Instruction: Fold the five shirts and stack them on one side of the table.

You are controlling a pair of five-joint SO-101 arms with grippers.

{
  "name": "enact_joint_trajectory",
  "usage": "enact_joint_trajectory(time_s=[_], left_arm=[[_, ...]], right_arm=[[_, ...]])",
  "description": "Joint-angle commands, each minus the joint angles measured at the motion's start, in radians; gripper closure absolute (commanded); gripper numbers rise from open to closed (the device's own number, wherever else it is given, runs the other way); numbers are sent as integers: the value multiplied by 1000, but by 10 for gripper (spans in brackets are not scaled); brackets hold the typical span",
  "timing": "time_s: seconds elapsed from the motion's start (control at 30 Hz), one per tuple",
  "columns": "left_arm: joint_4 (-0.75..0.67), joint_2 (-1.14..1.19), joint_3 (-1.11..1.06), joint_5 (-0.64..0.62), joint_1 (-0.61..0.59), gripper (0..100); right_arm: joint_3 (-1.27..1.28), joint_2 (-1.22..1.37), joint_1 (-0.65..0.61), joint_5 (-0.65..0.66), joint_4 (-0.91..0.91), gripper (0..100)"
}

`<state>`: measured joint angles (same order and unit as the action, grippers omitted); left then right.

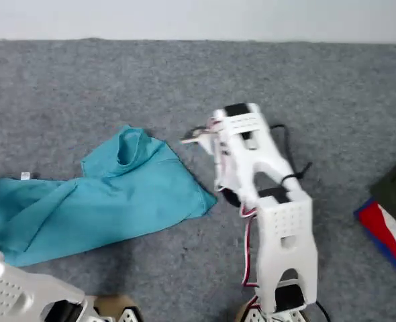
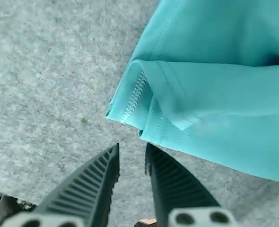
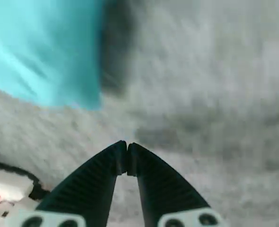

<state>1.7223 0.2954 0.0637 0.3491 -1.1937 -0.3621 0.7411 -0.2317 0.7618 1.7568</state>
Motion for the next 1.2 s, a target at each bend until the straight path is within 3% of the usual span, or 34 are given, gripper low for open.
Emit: enact_joint_trajectory(time_s=[0.0,0.13,0.27,0.33,0.47,0.6,0.7,0.83,1.03,1.17], left_arm=[[34,-58,8,12,5,910],[34,-58,10,12,5,910],[32,-58,10,11,14,908],[34,-58,10,11,46,906],[35,-58,4,23,161,894],[31,-55,10,138,295,868],[-31,-48,10,155,354,870],[-117,-48,8,78,362,865],[32,2,-38,152,417,844],[35,63,-96,161,433,849]], right_arm=[[12,-22,111,49,41,989],[12,-22,234,87,41,989],[17,-73,260,81,41,987],[15,-131,234,63,39,965],[15,-239,142,-25,38,813],[17,-282,47,-44,38,706],[17,-280,18,-46,39,703],[17,-286,21,-46,39,703],[17,-280,28,-46,39,703],[17,-288,28,-46,39,703]])
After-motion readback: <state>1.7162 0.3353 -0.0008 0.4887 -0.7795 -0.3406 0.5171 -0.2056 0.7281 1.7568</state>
